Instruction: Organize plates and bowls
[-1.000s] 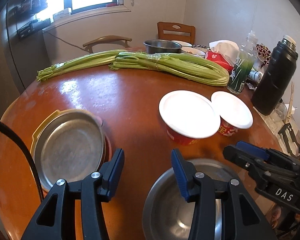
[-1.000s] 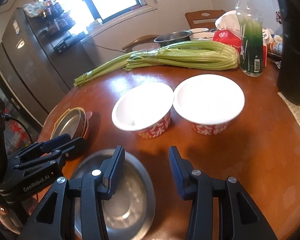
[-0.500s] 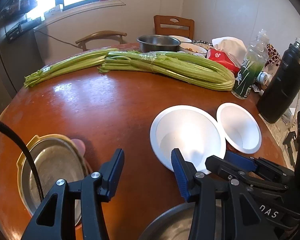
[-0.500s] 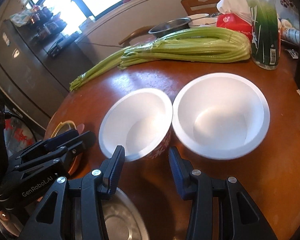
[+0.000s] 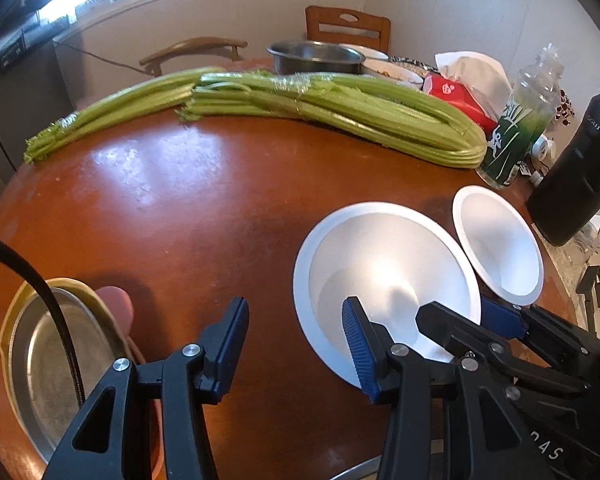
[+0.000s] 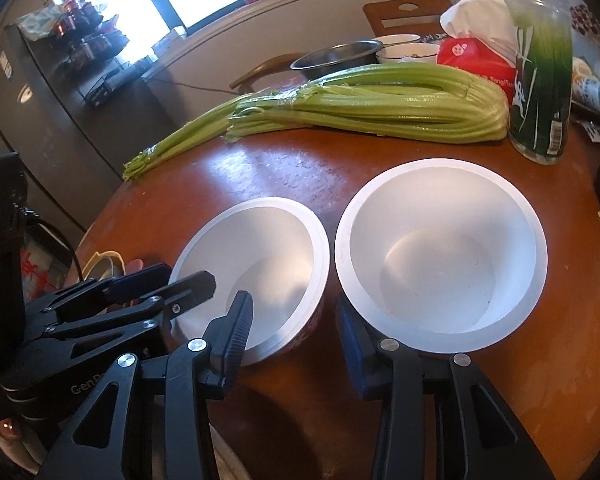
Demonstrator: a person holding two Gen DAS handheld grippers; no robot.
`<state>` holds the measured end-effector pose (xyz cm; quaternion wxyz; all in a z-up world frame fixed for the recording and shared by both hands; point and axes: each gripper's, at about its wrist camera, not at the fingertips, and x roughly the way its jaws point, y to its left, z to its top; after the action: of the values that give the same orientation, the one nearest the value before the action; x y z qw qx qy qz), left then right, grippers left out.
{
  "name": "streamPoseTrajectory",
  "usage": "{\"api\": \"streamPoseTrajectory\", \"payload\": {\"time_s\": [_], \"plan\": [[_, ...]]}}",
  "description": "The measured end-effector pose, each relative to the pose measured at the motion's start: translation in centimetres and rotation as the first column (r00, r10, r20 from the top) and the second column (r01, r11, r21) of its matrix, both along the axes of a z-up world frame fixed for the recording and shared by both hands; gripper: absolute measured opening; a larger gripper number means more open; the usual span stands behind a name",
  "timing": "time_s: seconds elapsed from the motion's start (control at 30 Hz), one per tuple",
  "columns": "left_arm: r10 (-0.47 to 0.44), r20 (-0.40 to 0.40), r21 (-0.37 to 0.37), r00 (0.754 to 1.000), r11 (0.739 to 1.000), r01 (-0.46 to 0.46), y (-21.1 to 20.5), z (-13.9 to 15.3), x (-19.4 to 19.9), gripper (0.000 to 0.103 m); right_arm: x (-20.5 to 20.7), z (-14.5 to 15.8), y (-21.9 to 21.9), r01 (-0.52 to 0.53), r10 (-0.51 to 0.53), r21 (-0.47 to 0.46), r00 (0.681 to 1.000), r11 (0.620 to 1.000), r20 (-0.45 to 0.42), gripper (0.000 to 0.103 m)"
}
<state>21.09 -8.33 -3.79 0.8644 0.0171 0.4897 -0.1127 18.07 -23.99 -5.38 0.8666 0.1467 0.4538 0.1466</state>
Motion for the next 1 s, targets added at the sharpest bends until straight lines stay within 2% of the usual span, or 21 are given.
{"api": "streamPoseTrajectory", "payload": {"time_s": [0.1, 0.23, 0.37, 0.5, 1.0], "plan": [[-0.011, -0.011, -0.016, 1.0, 1.0, 0.011, 0.0, -0.3, 0.1, 0.046, 0.2, -0.1, -0.1, -0.007, 0.007, 0.009, 1.0, 1.0, 0.004, 0.039], [-0.028, -0.014, -0.043, 1.0, 0.999, 0.027, -0.2, -0.2, 0.0, 0.037, 0.0, 0.1, 0.1, -0.018, 0.018, 0.005, 1.0, 1.0, 0.022, 0.034], [-0.032, -0.003, -0.042, 0.999, 0.999, 0.032, -0.3, 0.2, -0.2, 0.036, -0.3, 0.4, 0.3, -0.019, 0.018, 0.006, 0.999, 1.0, 0.035, 0.033], [-0.042, 0.001, -0.046, 0.999, 0.998, 0.042, -0.5, 0.3, -0.4, 0.028, -0.5, 0.6, 0.5, -0.021, 0.021, 0.0, 0.999, 1.0, 0.04, 0.032], [-0.046, 0.013, -0.051, 0.999, 0.998, 0.047, -0.3, 0.9, -1.0, 0.028, -1.0, 0.9, 0.8, -0.023, 0.023, -0.009, 0.998, 1.0, 0.05, 0.031]]}}
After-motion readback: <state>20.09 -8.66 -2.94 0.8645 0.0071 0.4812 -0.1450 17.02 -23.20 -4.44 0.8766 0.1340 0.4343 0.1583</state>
